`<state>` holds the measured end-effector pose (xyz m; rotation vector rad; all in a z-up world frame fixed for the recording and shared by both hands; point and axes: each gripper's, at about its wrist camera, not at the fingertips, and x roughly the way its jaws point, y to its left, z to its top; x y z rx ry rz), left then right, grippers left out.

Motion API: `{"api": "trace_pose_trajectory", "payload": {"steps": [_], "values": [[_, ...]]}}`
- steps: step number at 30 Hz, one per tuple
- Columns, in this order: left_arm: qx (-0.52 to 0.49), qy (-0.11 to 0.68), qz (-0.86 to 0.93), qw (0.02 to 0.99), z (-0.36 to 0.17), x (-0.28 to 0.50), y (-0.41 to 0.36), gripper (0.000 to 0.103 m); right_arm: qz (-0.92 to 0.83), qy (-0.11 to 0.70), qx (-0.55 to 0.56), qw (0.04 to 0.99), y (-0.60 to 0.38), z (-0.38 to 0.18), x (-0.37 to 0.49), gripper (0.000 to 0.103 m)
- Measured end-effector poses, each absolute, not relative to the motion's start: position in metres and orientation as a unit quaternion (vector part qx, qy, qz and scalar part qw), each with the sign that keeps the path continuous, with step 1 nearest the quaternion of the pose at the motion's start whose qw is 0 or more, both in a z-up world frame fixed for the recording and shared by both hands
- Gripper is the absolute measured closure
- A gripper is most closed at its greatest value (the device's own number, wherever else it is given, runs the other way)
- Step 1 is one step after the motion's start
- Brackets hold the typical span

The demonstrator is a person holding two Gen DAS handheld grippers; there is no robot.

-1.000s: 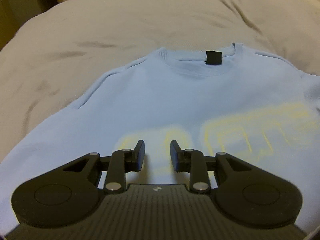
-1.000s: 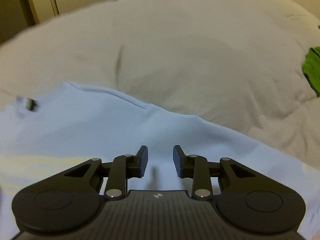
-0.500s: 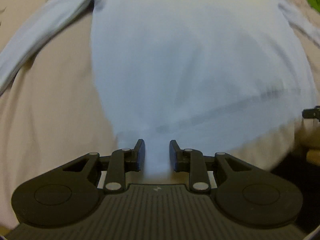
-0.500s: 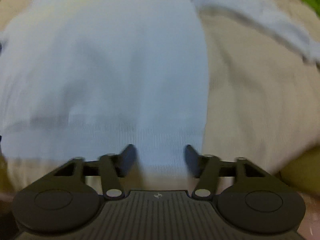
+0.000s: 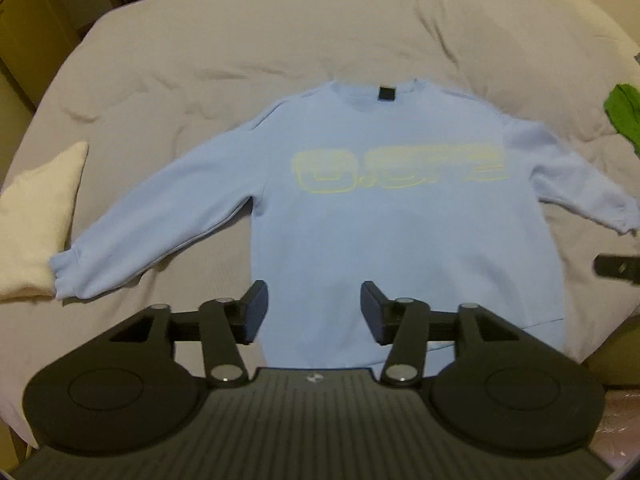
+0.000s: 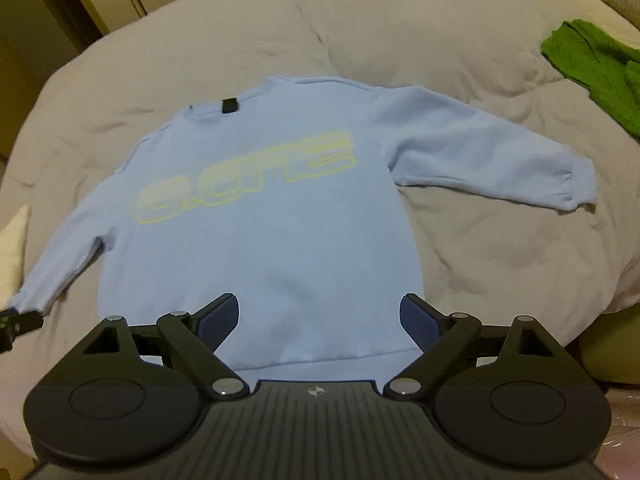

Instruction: Fold clothes

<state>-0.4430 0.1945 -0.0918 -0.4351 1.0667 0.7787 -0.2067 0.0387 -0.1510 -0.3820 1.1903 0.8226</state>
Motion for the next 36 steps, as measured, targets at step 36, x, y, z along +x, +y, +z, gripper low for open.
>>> {"api": "trace_pose_trajectory", "payload": {"steps": [36], "values": [[-0.196, 0.451, 0.459, 0.74, -0.037, -0.453, -0.004, 0.043, 0.459, 0.486, -0.237, 0.705, -0.125, -0.061, -0.215, 0.012]]}}
